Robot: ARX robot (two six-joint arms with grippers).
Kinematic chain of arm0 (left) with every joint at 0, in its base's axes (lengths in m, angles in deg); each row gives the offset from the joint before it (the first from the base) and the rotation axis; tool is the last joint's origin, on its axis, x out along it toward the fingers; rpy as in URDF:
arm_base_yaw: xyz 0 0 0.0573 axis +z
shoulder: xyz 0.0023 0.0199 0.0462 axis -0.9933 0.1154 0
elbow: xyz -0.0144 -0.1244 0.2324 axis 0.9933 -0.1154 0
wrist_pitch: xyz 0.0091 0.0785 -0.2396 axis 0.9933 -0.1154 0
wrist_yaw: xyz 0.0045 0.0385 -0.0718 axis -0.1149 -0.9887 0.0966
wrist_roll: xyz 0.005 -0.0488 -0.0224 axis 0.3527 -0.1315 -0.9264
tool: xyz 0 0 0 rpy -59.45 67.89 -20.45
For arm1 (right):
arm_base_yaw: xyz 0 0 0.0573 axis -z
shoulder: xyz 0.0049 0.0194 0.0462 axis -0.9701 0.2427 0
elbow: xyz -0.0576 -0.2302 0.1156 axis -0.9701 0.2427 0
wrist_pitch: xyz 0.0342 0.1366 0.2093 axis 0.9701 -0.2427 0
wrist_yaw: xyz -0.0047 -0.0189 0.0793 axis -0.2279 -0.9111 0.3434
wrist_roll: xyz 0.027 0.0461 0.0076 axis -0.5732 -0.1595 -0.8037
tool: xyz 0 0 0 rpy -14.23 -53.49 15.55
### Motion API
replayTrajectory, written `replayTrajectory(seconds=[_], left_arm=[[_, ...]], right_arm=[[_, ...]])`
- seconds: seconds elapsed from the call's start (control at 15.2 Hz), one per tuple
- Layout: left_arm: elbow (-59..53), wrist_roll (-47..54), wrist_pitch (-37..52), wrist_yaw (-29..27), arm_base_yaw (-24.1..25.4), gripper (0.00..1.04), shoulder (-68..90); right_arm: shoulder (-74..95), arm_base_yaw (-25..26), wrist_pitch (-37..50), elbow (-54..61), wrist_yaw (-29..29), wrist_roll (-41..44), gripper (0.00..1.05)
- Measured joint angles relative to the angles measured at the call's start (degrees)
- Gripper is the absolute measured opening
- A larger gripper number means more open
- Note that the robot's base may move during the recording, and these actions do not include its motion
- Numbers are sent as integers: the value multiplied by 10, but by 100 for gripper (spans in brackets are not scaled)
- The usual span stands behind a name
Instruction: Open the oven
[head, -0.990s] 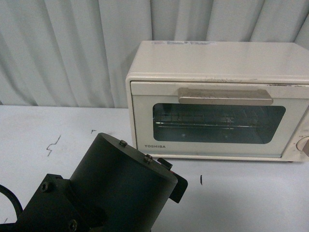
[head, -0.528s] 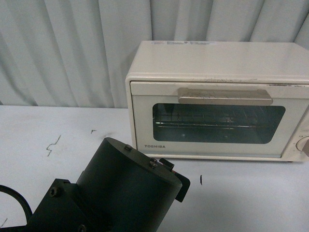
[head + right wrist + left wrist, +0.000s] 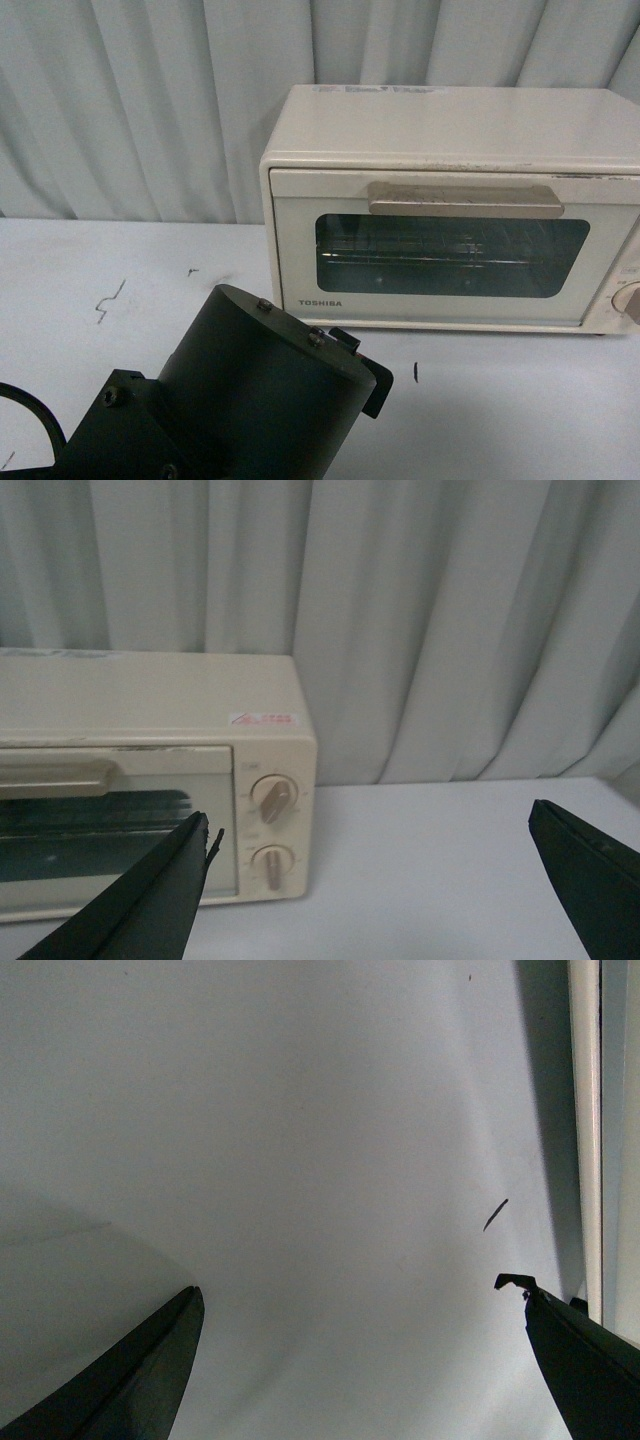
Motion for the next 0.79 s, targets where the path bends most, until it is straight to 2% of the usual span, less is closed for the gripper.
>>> replayTrajectory(seconds=[0.07,0.13,0.2,0.26,0.33,0.4,0.46,0.53,0.59,0.79], left_arm=[[0,0,0,0,-1,98,0],[0,0,0,0,-1,98,0],[0,0,0,0,-1,98,0],[0,0,0,1,-1,98,0],[0,0,0,1,-1,98,0],[0,0,0,2,-1,98,0],[0,0,0,2,-1,98,0],[0,0,0,2,-1,98,0],[0,0,0,2,-1,98,0],[0,0,0,2,-1,98,0]], right_arm=[[77,-15,71,-17,-63,48,98],[149,1,140,-36,-87,91,98],[238,12,221,-69,-80,136,98],[326,10,293,-114,-46,190,98],[478,0,362,-203,4,280,98],[575,-10,368,-255,30,351,98],[715,-40,322,-357,61,492,83],[731,-51,294,-390,73,533,69],[735,-55,281,-401,84,553,61],[747,-65,175,-423,133,649,29]])
